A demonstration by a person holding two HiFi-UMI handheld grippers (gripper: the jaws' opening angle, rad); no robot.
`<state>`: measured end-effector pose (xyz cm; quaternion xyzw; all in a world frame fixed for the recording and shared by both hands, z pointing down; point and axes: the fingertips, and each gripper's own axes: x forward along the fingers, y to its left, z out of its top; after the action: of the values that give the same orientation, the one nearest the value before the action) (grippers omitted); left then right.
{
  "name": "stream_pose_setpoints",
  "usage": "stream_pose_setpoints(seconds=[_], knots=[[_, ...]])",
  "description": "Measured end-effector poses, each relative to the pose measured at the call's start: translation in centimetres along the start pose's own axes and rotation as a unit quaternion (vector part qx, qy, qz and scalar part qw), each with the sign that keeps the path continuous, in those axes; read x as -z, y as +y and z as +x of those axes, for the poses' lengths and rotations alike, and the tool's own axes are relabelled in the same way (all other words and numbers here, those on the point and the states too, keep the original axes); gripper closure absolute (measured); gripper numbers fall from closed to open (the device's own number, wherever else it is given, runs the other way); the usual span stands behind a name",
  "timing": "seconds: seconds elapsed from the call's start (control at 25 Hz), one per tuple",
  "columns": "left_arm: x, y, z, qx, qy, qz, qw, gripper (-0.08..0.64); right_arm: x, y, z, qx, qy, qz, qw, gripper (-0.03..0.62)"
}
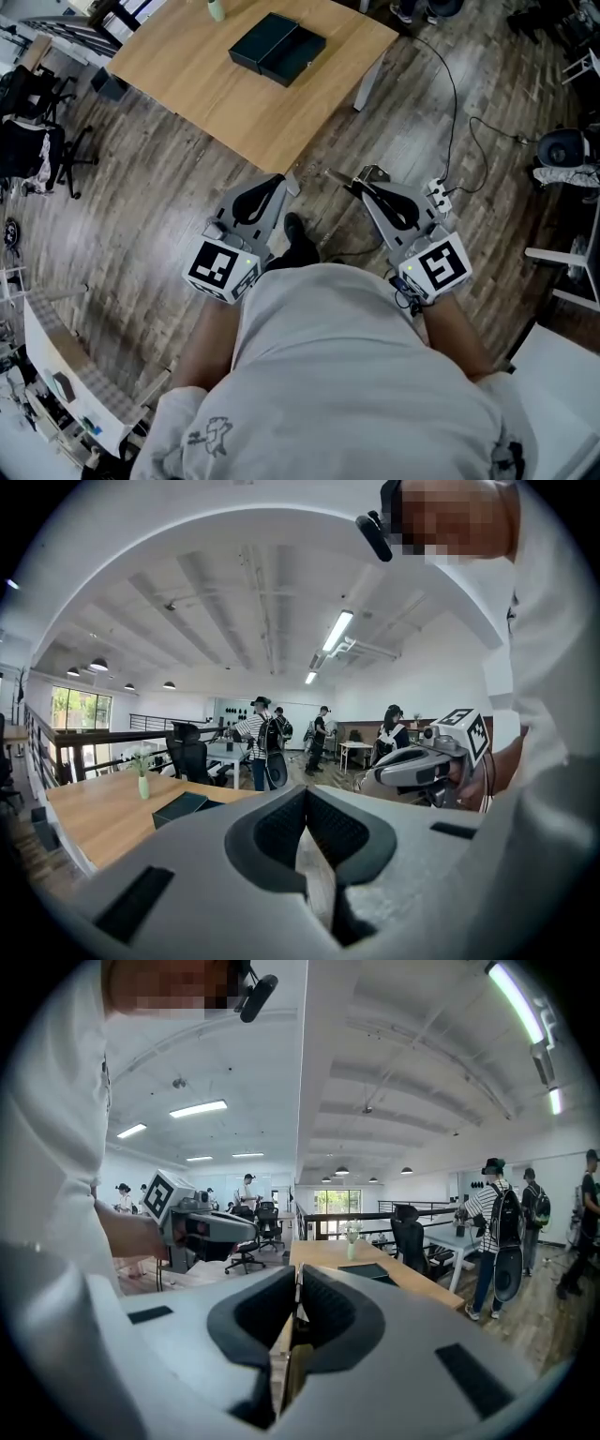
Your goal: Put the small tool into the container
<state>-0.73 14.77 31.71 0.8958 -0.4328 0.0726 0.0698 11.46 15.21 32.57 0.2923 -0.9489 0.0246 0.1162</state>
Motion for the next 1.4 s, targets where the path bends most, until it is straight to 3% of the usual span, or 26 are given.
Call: stream_pose_setpoints(seconds=[0.44, 0.68, 1.08, 1.4], knots=[[-2.2, 9.4, 1.7, 0.029, -0.012, 0.006, 0.9995, 0.554, -3.4, -4.0, 8.0, 0.049, 0.000, -0.009, 0.999, 0.562], [-2.9, 12.1, 2.2, 0.040, -0.019, 0.007, 0.9990, 0.554, -4.3, -4.8, 10.9, 0.062, 0.001, -0.007, 0.998, 0.563], [-2.7, 15.5, 2.8, 0.024, -0.017, -0.004, 0.9996, 0.554, -4.7, -6.4, 14.8, 0.047, 0.011, -0.015, 0.999, 0.563], [-2.9, 17.0, 5.1, -0.009, -0.011, -0.013, 0.9998, 0.554, -4.7, -9.3, 17.8, 0.004, 0.008, -0.016, 1.000, 0.563]])
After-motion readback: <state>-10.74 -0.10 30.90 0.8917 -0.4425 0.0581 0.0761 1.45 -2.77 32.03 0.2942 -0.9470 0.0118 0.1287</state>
